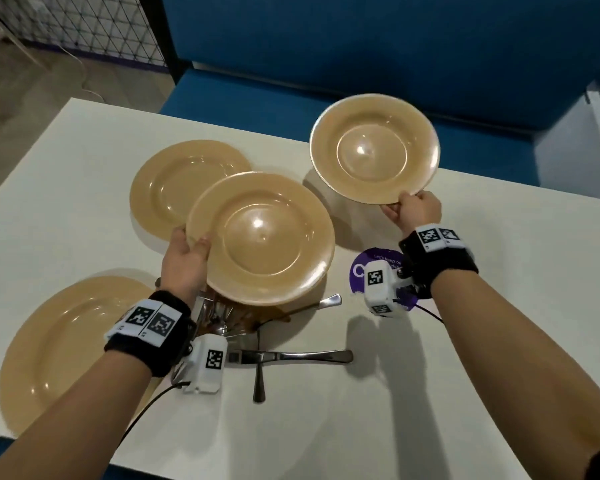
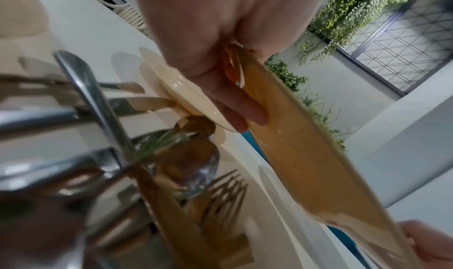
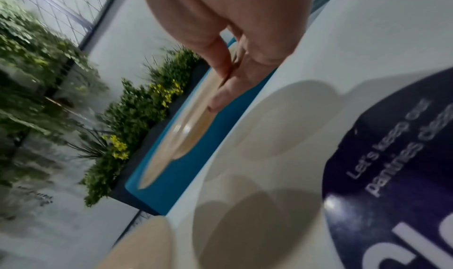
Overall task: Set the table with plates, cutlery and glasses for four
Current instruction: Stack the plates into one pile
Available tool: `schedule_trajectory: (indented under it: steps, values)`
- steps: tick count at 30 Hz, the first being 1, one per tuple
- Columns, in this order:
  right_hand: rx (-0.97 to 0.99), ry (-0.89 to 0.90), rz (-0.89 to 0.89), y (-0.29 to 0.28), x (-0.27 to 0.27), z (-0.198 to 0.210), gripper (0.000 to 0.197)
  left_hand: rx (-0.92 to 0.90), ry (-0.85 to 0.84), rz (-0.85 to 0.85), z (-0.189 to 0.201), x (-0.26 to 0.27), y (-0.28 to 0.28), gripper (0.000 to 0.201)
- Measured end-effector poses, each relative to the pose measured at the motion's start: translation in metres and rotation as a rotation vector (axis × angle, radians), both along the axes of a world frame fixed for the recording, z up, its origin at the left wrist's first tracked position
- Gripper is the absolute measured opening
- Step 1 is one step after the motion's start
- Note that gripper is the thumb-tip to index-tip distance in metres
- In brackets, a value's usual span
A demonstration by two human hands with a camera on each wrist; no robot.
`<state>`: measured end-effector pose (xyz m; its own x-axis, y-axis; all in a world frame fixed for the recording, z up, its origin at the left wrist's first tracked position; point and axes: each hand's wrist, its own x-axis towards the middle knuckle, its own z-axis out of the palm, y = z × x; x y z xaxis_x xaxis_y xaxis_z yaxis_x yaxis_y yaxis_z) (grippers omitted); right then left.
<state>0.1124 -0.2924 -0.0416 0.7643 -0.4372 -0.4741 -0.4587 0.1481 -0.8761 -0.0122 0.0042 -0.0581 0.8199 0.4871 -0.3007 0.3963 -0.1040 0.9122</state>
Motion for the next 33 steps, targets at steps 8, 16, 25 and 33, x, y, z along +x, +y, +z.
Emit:
schedule_trajectory:
  steps: [8,16,25,33]
  values:
    - [-0.268,0.023,0.493,0.043,-0.040,0.004,0.020,0.008,-0.077,-0.051,0.008,0.033,-0.024,0.036]
    - [-0.345,0.141,0.480,0.096,-0.043,-0.001,0.059,0.007,-0.121,-0.213,0.014,0.056,0.028,0.026]
    - [-0.030,-0.020,0.209,0.175,-0.051,0.004,0.013,0.455,0.289,-0.229,0.011,0.099,0.148,0.058]
    - [-0.052,-0.015,0.167,0.196,-0.069,-0.002,0.026,0.108,0.331,-0.293,-0.014,0.109,0.178,0.048]
